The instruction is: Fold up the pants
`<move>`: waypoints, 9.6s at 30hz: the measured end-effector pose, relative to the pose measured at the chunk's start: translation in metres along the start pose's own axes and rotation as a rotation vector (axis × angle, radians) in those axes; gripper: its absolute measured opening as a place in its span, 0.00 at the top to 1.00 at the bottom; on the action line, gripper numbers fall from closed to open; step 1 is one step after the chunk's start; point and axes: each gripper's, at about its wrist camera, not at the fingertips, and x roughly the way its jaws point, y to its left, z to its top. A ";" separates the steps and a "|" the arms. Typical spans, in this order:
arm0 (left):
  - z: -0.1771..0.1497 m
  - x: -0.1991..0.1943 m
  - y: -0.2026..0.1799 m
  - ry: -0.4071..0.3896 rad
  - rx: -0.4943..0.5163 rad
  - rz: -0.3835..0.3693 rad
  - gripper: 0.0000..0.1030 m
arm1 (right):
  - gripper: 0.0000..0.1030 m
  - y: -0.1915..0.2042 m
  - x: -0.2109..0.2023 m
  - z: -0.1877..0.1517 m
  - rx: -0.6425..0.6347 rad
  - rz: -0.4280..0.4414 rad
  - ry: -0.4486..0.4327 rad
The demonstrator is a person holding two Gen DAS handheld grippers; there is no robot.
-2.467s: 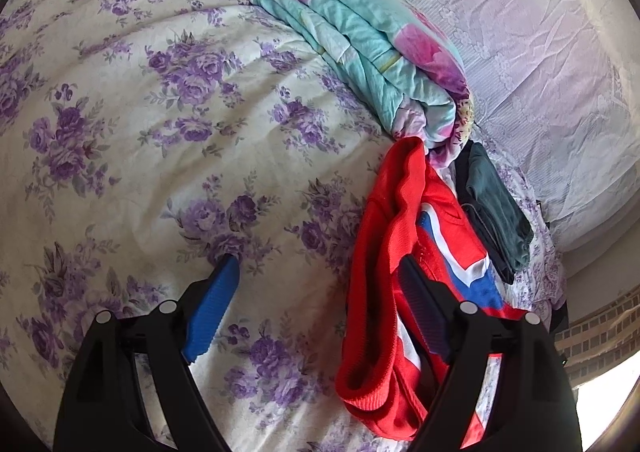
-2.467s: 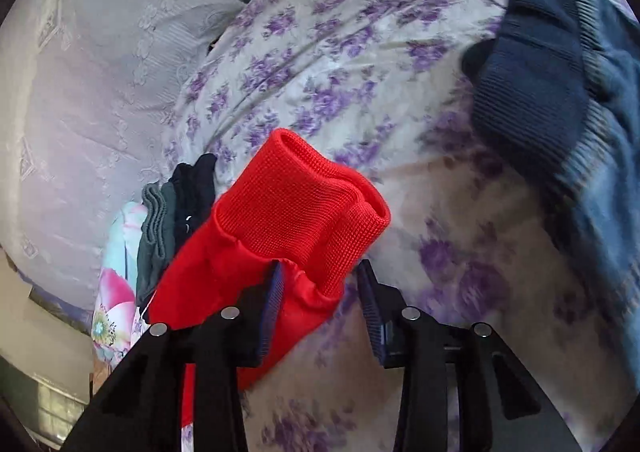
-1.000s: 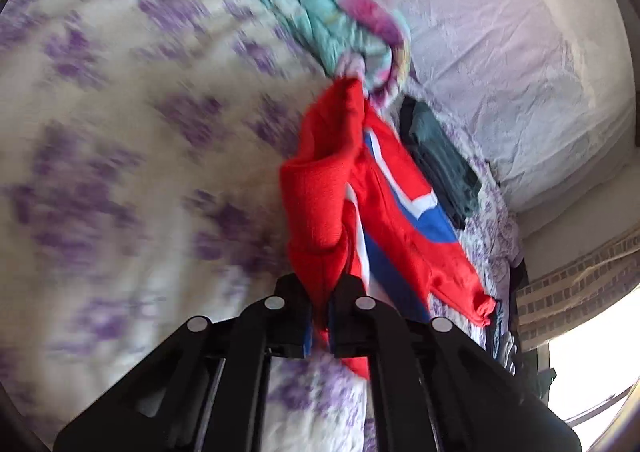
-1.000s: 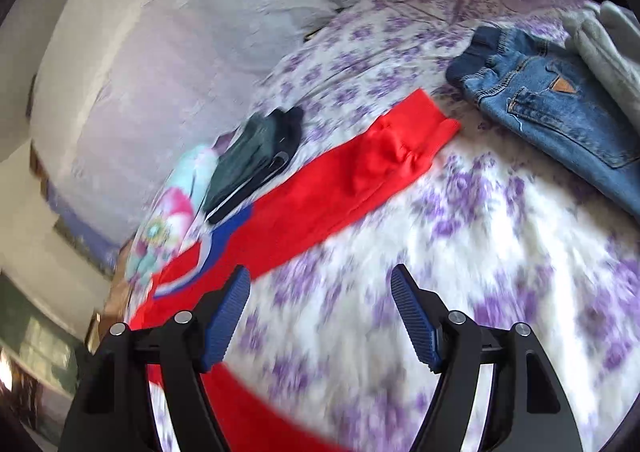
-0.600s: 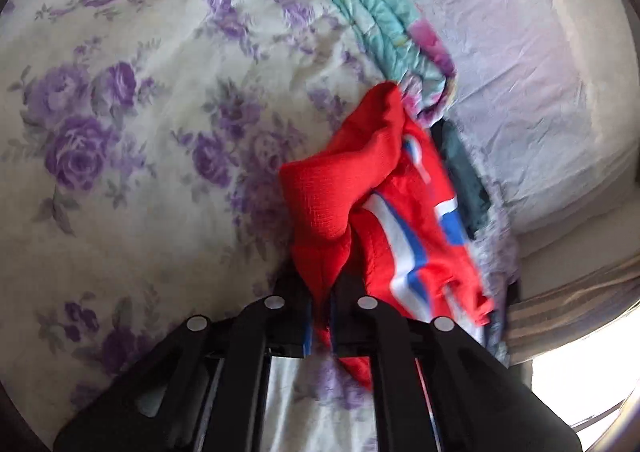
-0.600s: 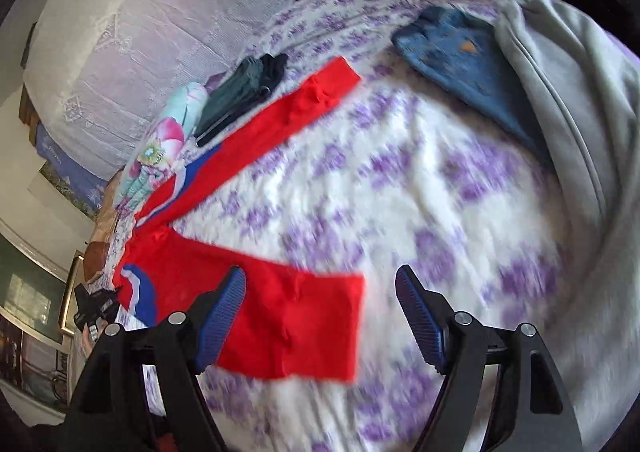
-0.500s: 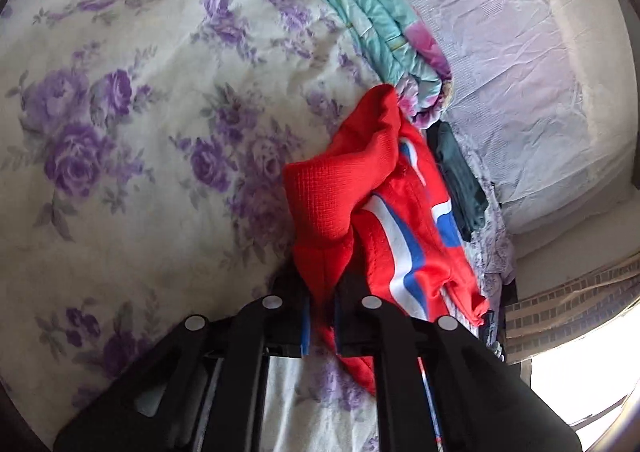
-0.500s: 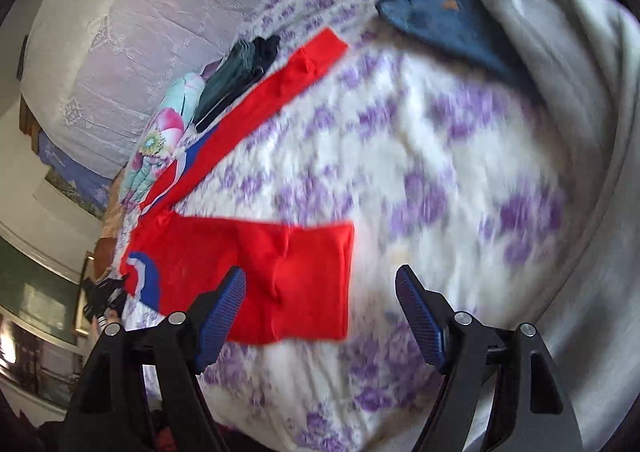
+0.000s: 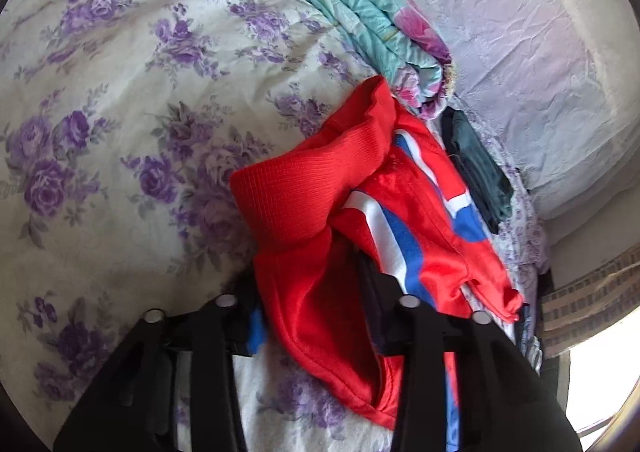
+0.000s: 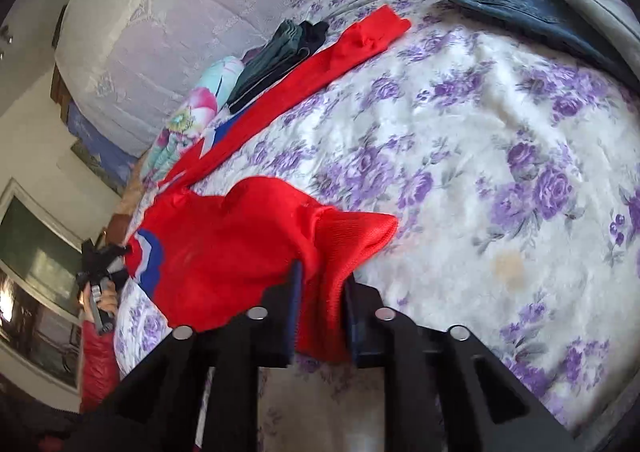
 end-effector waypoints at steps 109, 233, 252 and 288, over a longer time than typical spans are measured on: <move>0.103 0.064 -0.050 0.015 0.252 -0.039 0.82 | 0.42 0.229 0.264 0.207 -0.888 -0.006 0.125; -0.057 -0.127 0.015 -0.130 -0.028 -0.133 0.57 | 0.94 0.226 0.093 -0.101 -1.286 -0.011 0.155; -0.079 -0.099 -0.047 -0.018 0.130 -0.207 0.57 | 0.92 0.223 0.094 -0.096 -1.247 0.002 0.165; -0.195 0.004 -0.159 0.161 0.704 -0.261 0.13 | 0.69 0.131 0.183 0.131 -0.390 -0.514 0.248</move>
